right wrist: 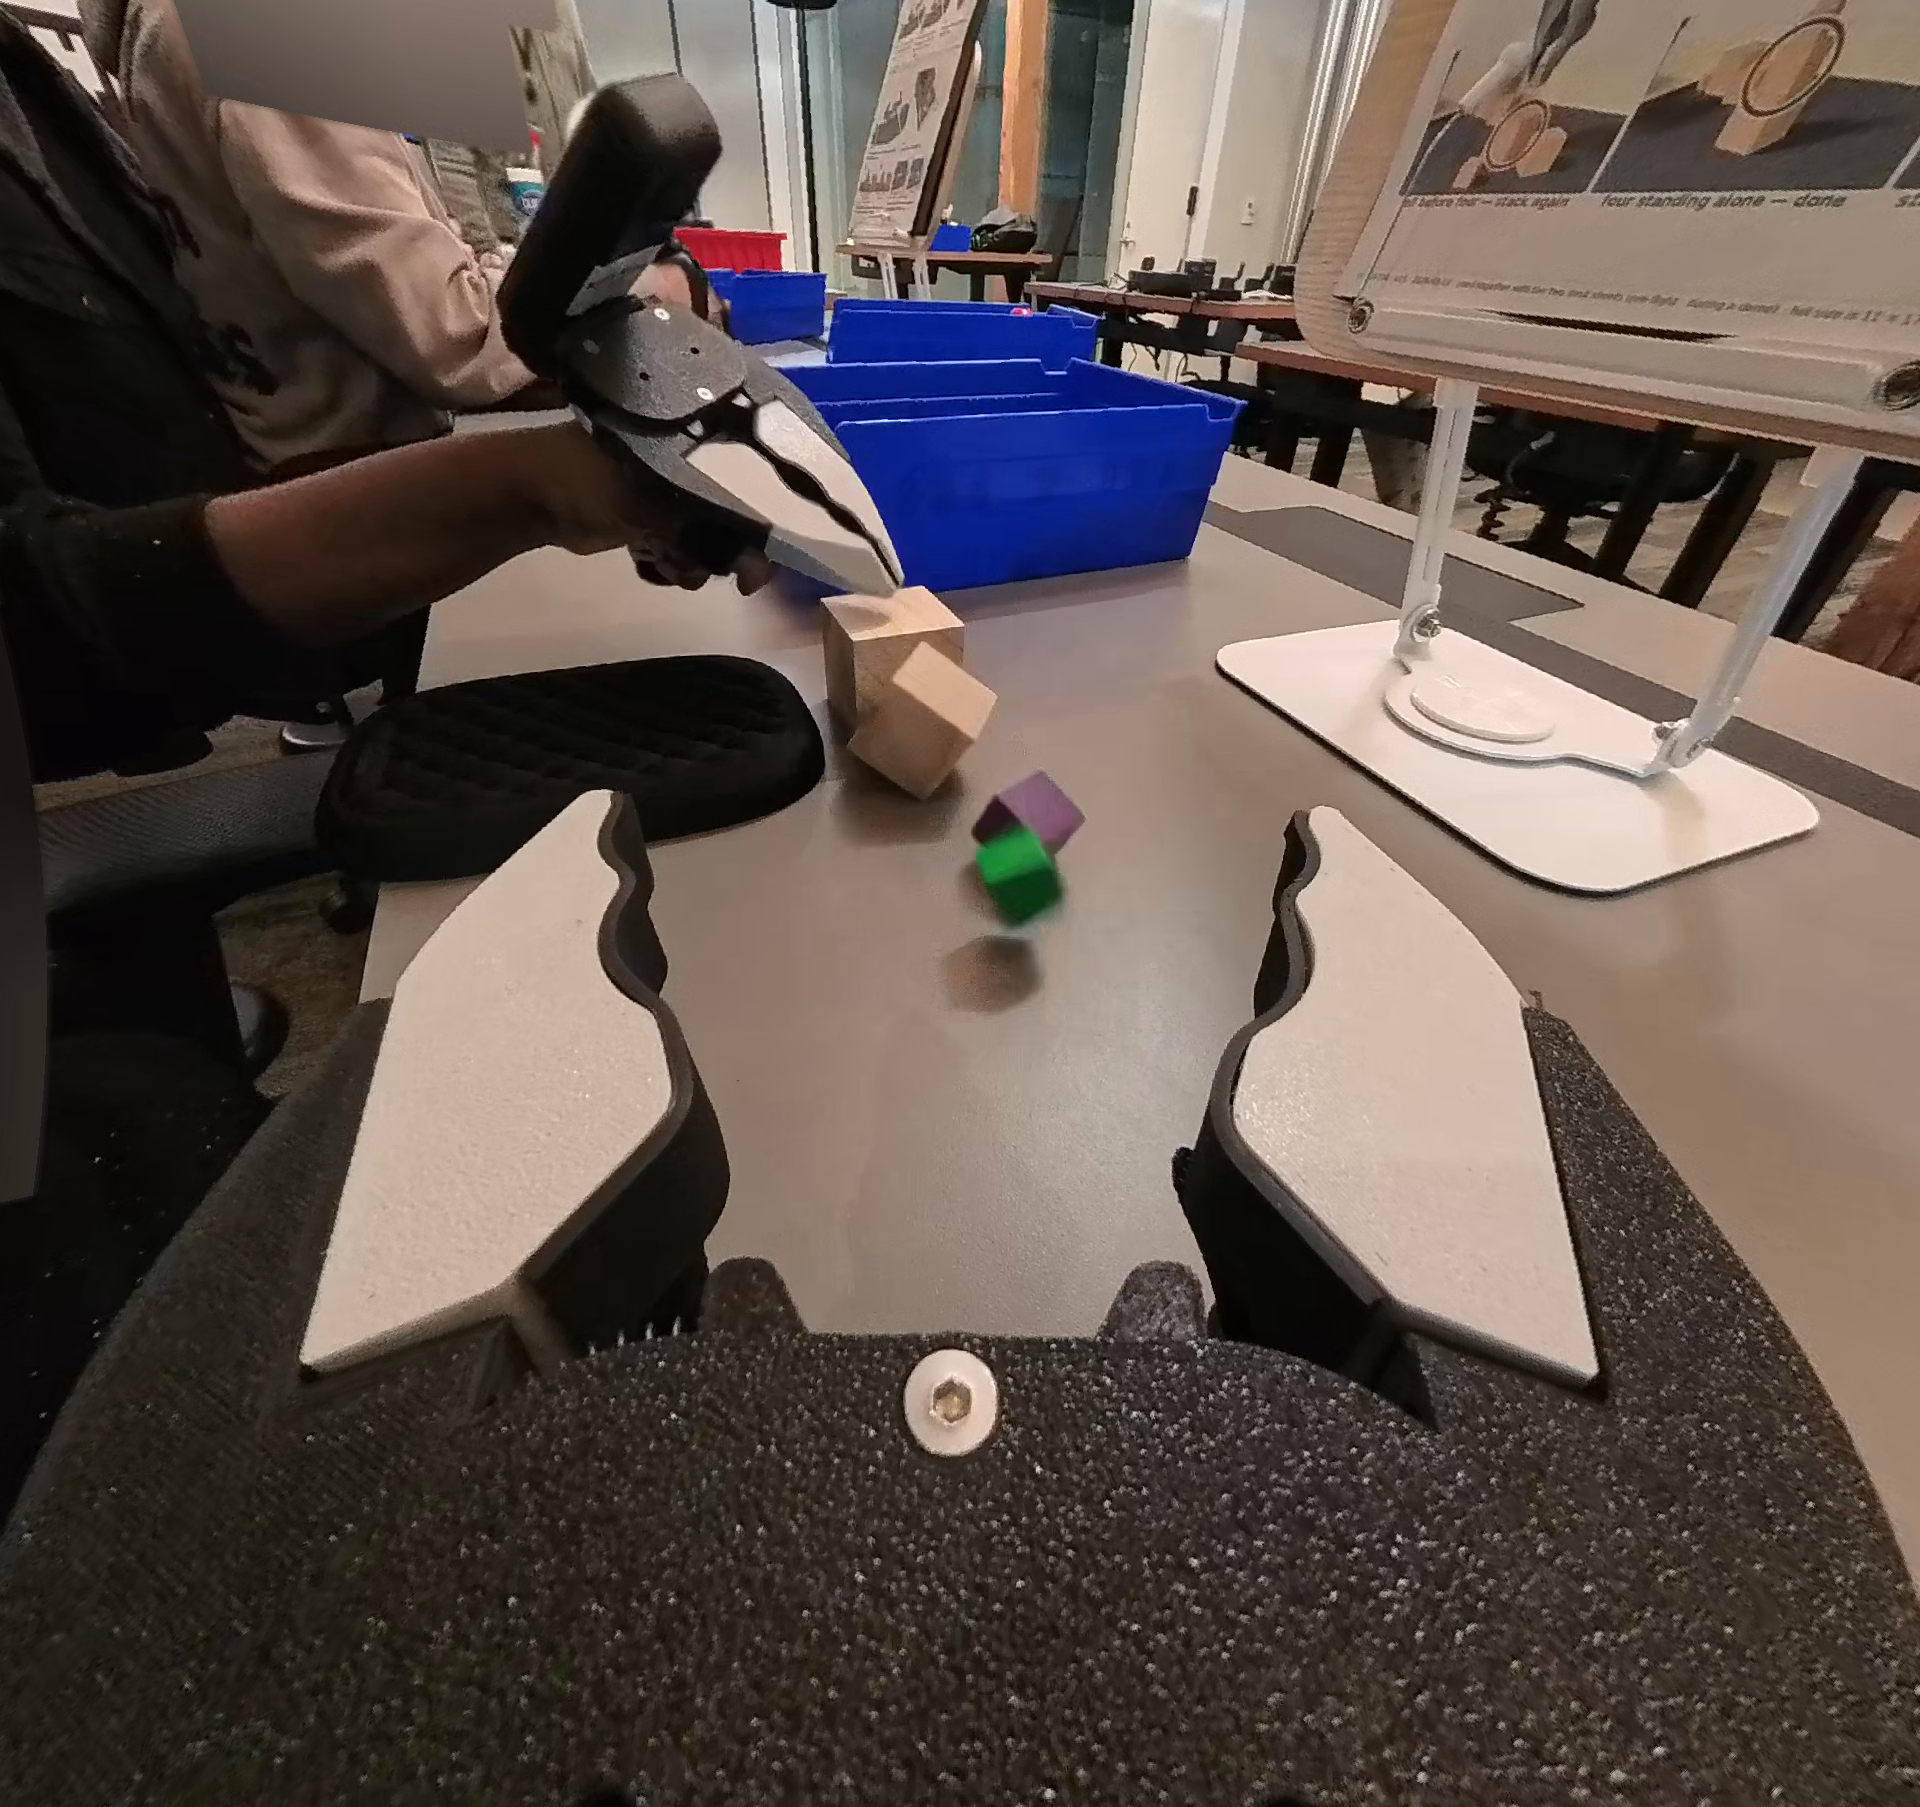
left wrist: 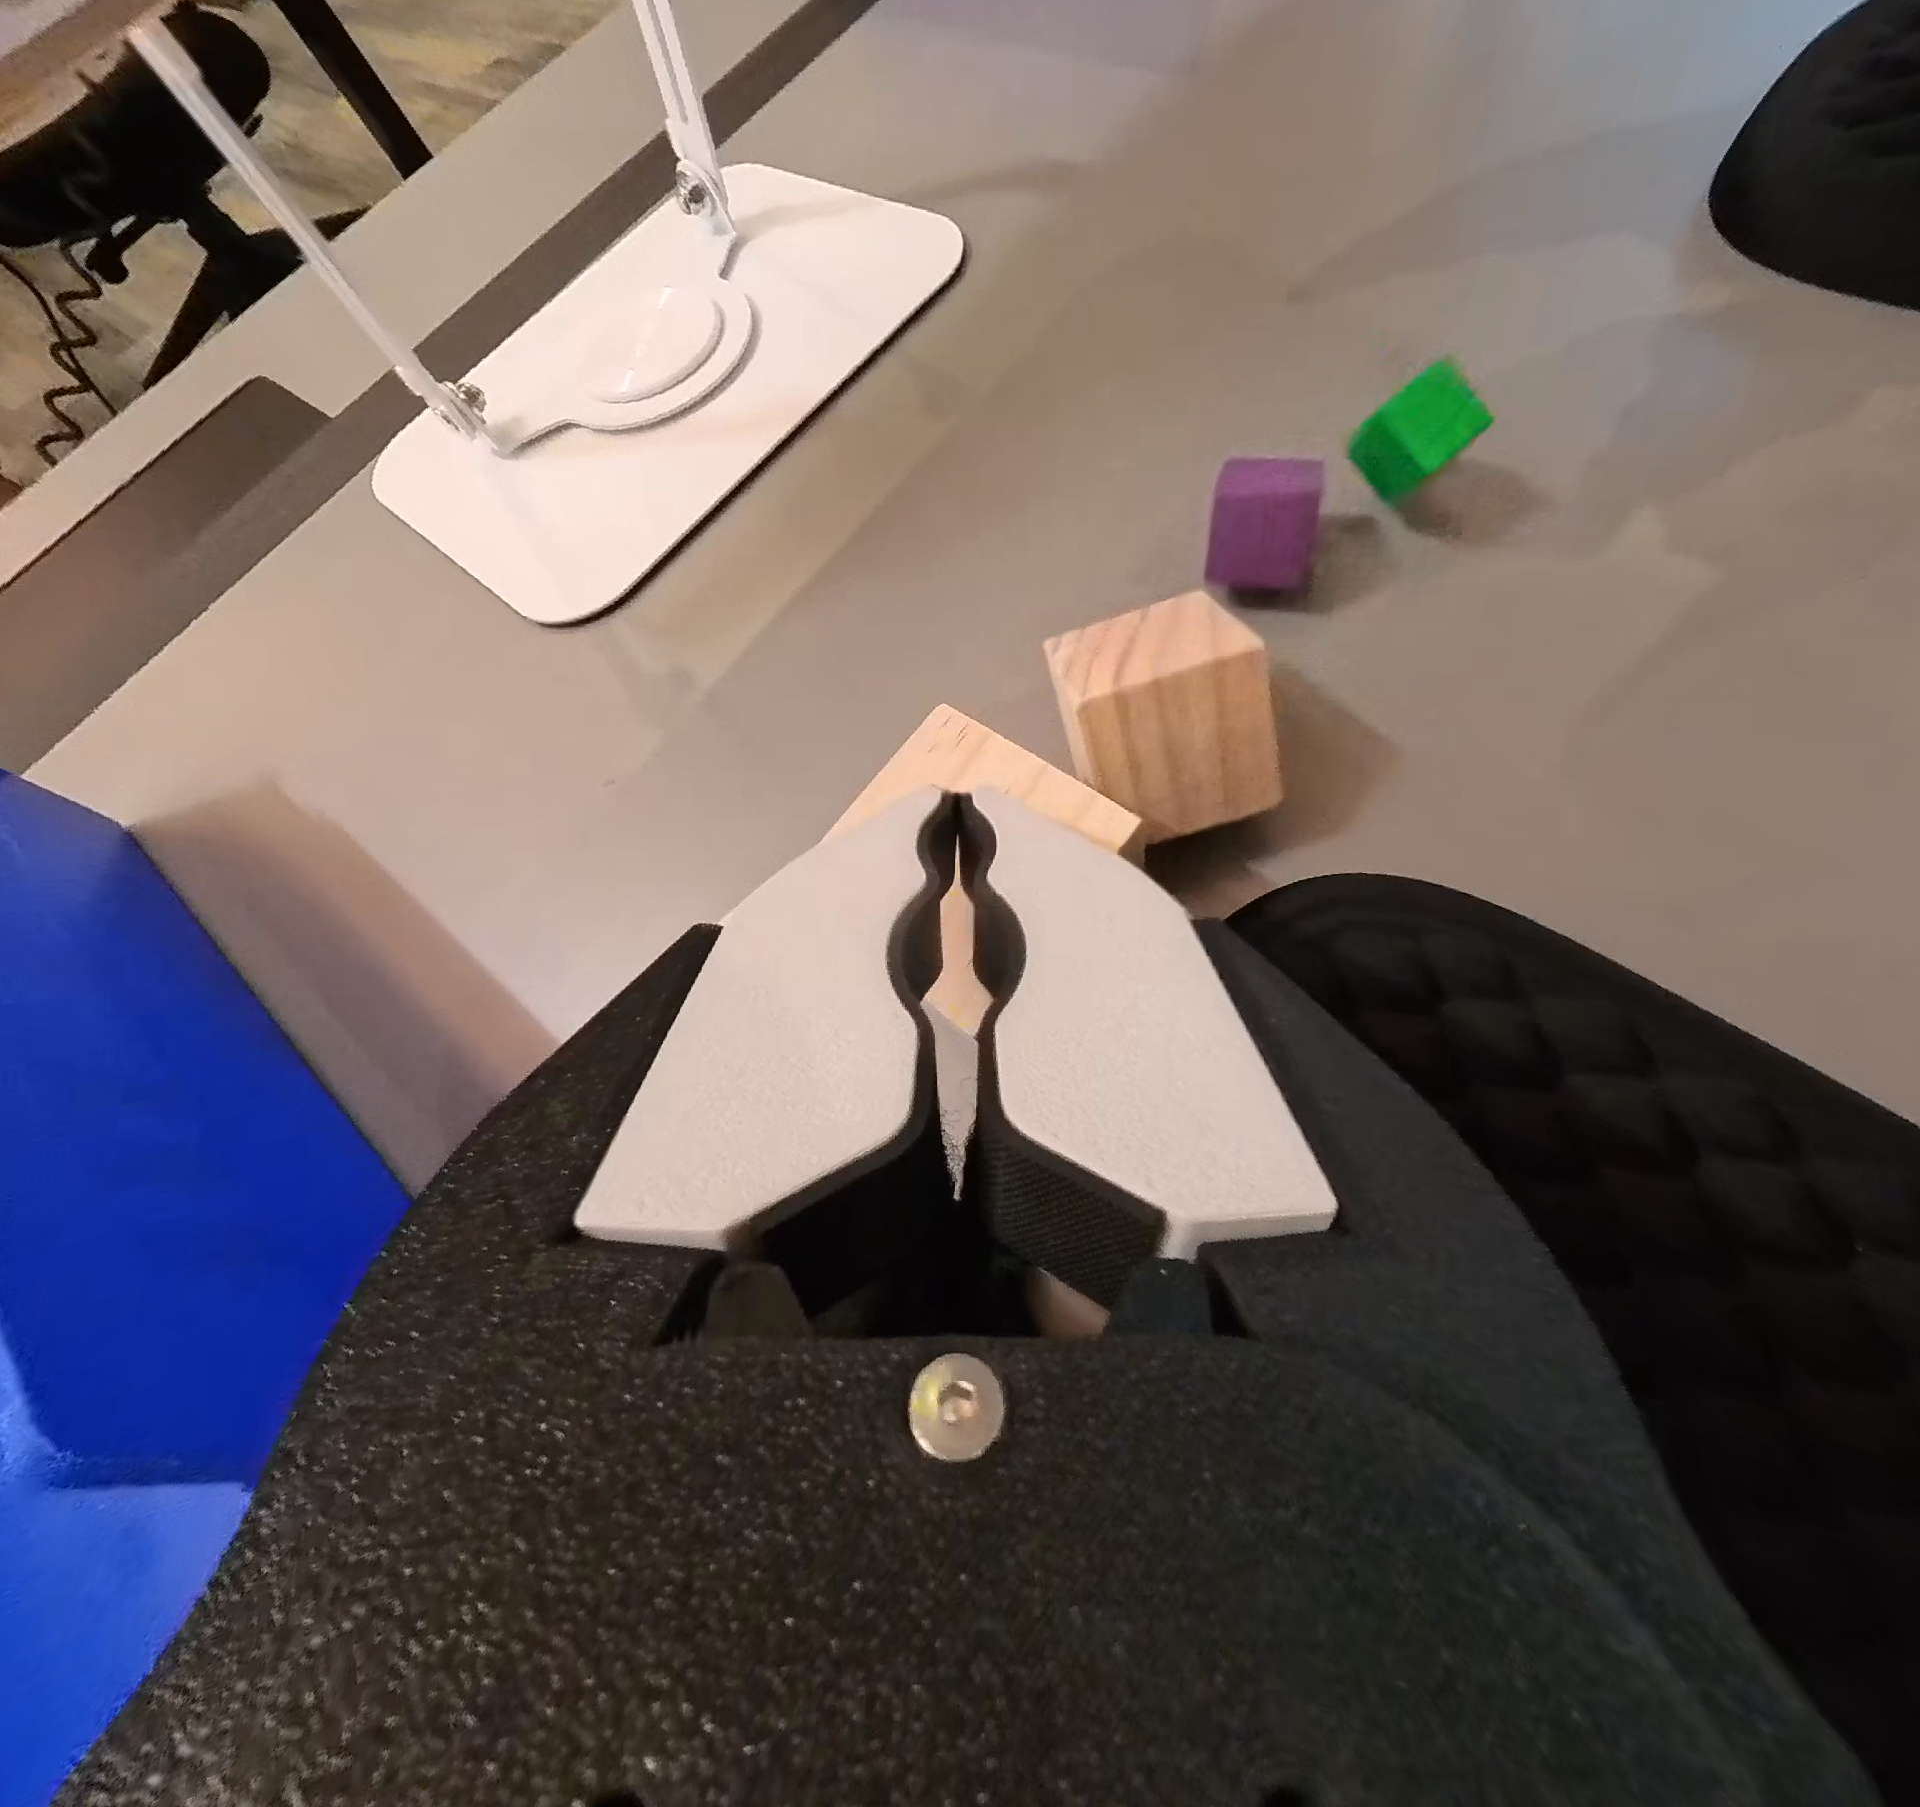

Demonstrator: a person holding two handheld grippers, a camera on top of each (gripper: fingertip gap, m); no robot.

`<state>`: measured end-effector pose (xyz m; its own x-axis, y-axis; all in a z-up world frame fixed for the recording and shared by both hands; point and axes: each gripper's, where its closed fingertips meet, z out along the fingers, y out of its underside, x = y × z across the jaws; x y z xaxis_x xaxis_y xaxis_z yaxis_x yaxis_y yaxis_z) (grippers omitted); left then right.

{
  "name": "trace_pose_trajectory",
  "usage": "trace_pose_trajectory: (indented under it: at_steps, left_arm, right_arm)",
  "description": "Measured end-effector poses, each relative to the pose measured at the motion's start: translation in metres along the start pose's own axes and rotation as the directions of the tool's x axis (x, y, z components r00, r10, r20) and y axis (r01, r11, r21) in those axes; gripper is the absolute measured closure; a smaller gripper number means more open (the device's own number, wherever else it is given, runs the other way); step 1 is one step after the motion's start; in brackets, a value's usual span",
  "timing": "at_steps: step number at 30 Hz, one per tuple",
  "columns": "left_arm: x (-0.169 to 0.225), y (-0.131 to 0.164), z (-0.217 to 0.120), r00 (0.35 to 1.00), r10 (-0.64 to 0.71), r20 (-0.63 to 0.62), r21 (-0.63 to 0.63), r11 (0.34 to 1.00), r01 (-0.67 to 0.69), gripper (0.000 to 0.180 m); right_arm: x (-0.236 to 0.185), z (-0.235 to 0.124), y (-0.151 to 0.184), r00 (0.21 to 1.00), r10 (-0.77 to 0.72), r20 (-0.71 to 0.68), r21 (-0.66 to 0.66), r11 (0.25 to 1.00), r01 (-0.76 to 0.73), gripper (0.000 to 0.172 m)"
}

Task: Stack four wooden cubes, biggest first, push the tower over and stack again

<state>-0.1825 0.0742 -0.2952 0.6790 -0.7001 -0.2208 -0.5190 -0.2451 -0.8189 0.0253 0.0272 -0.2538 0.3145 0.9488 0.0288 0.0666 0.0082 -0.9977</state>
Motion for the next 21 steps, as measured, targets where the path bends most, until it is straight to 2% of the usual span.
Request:
trace_pose_trajectory:
  at_steps: [4, 6, 10, 15, 19, 21]
  left_arm:
    - [0.001, -0.007, -0.008, 1.000, -0.021, 0.012, 0.047, 0.999, 0.021, 0.180]
    - [0.004, -0.011, -0.014, 0.999, -0.028, 0.016, 0.071, 0.997, 0.027, 0.169]
    - [0.007, -0.017, -0.023, 0.998, -0.050, 0.025, 0.116, 0.992, 0.047, 0.159]
    - [0.004, -0.018, -0.034, 0.993, -0.108, 0.053, 0.128, 0.987, 0.101, 0.111]
    - [0.015, -0.012, -0.039, 0.993, -0.109, -0.051, 0.025, 0.994, 0.111, 0.071]
    - [0.015, -0.004, -0.041, 0.994, -0.076, -0.077, -0.060, 0.996, 0.072, 0.062]
  right_arm:
    - [0.000, 0.000, 0.000, 1.000, 0.007, 0.004, -0.002, 1.000, -0.007, 0.059]
    - [0.001, 0.000, 0.001, 1.000, 0.010, 0.005, -0.004, 1.000, -0.010, 0.059]
    - [0.001, 0.000, 0.001, 1.000, 0.011, 0.002, -0.003, 1.000, -0.011, 0.059]
    - [0.001, 0.000, 0.001, 1.000, 0.009, 0.001, -0.004, 1.000, -0.009, 0.059]
    - [0.000, 0.000, 0.000, 1.000, 0.008, 0.006, 0.000, 1.000, -0.008, 0.059]
    - [0.000, 0.000, 0.000, 1.000, 0.007, 0.005, 0.002, 1.000, -0.007, 0.059]
